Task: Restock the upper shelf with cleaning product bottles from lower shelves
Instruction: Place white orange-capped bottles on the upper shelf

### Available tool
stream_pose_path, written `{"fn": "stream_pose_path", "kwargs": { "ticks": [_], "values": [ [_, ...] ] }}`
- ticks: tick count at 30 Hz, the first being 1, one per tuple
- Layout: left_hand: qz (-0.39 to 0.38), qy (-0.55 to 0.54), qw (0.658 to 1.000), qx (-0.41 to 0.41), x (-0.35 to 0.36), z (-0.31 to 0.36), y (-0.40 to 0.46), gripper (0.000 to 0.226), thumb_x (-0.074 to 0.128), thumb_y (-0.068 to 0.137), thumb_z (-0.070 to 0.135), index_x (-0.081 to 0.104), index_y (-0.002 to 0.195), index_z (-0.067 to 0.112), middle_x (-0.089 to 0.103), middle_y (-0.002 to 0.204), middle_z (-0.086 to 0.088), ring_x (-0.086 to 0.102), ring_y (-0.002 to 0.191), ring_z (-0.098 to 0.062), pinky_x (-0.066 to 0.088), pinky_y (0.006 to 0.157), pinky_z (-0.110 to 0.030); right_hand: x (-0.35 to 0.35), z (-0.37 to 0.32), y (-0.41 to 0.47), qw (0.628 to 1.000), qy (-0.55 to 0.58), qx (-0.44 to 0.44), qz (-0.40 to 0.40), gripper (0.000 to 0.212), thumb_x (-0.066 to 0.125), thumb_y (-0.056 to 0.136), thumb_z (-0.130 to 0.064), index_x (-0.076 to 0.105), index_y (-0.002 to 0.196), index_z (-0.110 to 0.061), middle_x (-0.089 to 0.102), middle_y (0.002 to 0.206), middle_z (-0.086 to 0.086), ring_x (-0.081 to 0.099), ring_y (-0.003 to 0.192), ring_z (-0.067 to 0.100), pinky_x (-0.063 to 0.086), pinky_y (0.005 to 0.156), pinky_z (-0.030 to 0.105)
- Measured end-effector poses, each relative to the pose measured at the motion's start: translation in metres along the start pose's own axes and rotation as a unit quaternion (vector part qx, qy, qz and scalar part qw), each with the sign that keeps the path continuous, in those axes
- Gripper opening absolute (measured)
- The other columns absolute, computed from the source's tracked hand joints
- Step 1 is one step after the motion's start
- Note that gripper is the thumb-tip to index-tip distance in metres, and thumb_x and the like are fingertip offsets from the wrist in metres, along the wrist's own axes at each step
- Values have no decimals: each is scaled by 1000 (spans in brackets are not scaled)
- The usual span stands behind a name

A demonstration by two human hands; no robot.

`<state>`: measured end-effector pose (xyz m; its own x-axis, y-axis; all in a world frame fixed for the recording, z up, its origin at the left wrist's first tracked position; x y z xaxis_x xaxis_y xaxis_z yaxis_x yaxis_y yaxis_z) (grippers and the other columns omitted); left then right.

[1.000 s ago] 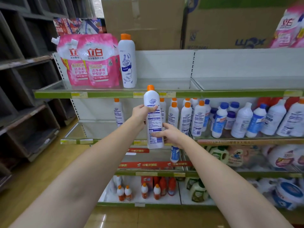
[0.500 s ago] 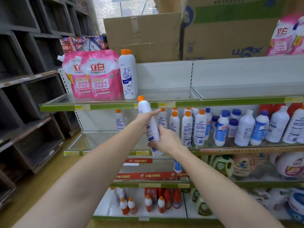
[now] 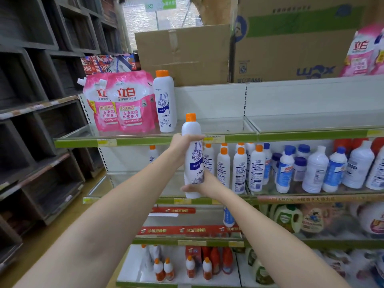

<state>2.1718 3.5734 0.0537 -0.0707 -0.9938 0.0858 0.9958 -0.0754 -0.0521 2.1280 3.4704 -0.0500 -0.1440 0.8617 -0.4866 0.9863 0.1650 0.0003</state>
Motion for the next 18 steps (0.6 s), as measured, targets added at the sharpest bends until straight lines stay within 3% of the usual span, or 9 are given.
{"fn": "stream_pose_path", "kwargs": {
  "ticks": [2,5,9,13,18],
  "values": [
    [-31,-12,999,3,0,3,-2,69,91,63,22,59,119,-5,74,99,-23,73,89,-38,58,85,-55,-4,0,-4,998,46,4,-35,60,90,69,-43,57,118,-33,67,114,-11,61,108,12,47,92,31],
    [-68,-24,997,5,0,8,-4,54,84,76,23,61,117,-2,75,101,-19,73,90,-34,60,83,-48,-9,2,-5,994,105,14,-25,59,92,65,-41,64,116,-31,71,110,-13,62,106,10,49,96,34],
    [-82,21,996,14,3,14,-3,59,85,73,35,62,116,3,74,94,-13,72,83,-29,60,74,-40,-12,-1,-4,989,145,13,1,53,92,68,-32,64,112,-32,70,104,-16,61,99,5,47,84,27],
    [-51,33,998,33,5,17,1,69,89,57,43,66,106,2,76,91,-13,73,82,-30,60,73,-39,-14,-2,-7,989,150,0,16,58,93,67,-32,63,117,-32,71,106,-15,63,100,7,47,78,23],
    [-22,35,998,48,8,19,5,47,88,69,37,66,96,6,76,84,-10,74,74,-26,60,65,-34,-22,-2,-7,988,149,-11,32,57,92,68,-31,64,117,-30,72,106,-12,65,101,11,47,73,19]
  ]
}}
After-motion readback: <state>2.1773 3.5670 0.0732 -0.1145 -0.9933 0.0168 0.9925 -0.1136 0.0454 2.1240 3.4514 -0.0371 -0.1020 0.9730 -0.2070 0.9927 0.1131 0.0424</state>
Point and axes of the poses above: each hand's wrist, its own y-axis towards the middle knuckle, its own x-axis out of the palm, z = x × y, the point moved 3 cm from there along y, towards the middle knuckle
